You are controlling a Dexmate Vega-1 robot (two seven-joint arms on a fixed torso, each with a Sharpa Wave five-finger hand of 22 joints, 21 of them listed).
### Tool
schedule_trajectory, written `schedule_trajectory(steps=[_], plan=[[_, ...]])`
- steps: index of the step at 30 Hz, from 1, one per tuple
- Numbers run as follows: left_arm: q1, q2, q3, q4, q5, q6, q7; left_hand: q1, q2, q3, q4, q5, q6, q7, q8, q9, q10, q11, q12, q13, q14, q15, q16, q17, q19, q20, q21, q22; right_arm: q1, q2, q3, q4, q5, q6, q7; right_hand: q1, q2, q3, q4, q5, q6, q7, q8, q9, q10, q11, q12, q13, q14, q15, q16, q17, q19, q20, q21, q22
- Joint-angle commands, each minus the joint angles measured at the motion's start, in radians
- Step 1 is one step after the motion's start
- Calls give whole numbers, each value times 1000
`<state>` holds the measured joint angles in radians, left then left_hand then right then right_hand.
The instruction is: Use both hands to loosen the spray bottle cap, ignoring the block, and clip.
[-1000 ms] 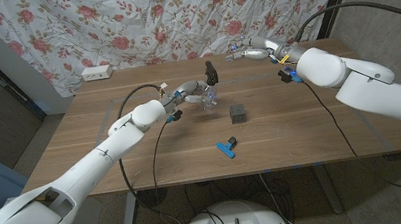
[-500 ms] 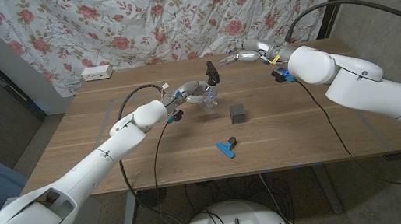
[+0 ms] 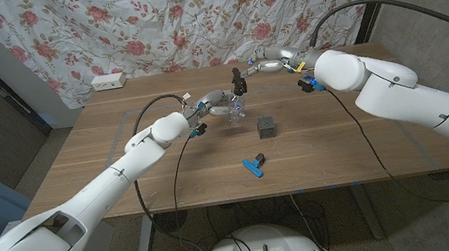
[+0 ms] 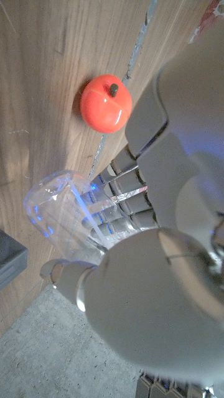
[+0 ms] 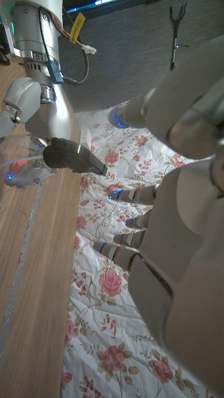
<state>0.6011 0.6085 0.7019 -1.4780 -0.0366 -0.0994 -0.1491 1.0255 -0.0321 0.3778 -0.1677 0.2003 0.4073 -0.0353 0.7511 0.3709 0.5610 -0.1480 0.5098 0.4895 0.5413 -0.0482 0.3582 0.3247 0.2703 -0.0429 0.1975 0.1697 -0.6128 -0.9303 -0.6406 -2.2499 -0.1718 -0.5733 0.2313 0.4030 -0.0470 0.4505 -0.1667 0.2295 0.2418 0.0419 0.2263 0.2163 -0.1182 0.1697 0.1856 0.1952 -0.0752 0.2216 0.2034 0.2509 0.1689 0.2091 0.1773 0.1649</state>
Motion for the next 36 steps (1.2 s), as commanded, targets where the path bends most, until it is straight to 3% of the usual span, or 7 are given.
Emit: schedule_trajectory(steps=[1, 25, 36], plan=[[-3, 4, 5, -9, 4, 8, -7, 53, 98, 1, -5, 5, 10, 12, 5, -2, 12, 1, 6, 4, 12, -121, 0, 1, 10, -27, -3, 2, 42, 23, -47, 10, -33, -26, 51, 13, 5, 6, 1, 5, 3, 9, 6, 6, -1, 4, 7, 3, -5, -1, -1, 3, -11, 3, -3, 4], [-4, 14, 12, -23, 13, 20, -23, 67, 102, -6, -5, 4, 19, 23, 16, -14, 24, 5, 12, 11, 20, -122, -1, -1, 12, -28, -3, 2, 54, 55, -92, 22, -77, -72, 60, 31, 7, 11, -2, -4, -11, 11, 2, 7, -4, -9, 9, 3, -7, -1, 2, 3, -11, -4, 5, 5], [-1, 18, 12, -30, 20, 23, -21, 71, 104, -9, -4, 4, 20, 27, 20, -20, 28, 9, 14, 15, 23, -122, -3, -3, 13, -30, -3, 1, 85, 65, -139, 31, -119, -109, 104, 45, 11, 16, -5, -7, -9, 8, 4, 7, 0, -14, 12, 3, -4, -2, 5, 3, -3, -5, 9, 5]])
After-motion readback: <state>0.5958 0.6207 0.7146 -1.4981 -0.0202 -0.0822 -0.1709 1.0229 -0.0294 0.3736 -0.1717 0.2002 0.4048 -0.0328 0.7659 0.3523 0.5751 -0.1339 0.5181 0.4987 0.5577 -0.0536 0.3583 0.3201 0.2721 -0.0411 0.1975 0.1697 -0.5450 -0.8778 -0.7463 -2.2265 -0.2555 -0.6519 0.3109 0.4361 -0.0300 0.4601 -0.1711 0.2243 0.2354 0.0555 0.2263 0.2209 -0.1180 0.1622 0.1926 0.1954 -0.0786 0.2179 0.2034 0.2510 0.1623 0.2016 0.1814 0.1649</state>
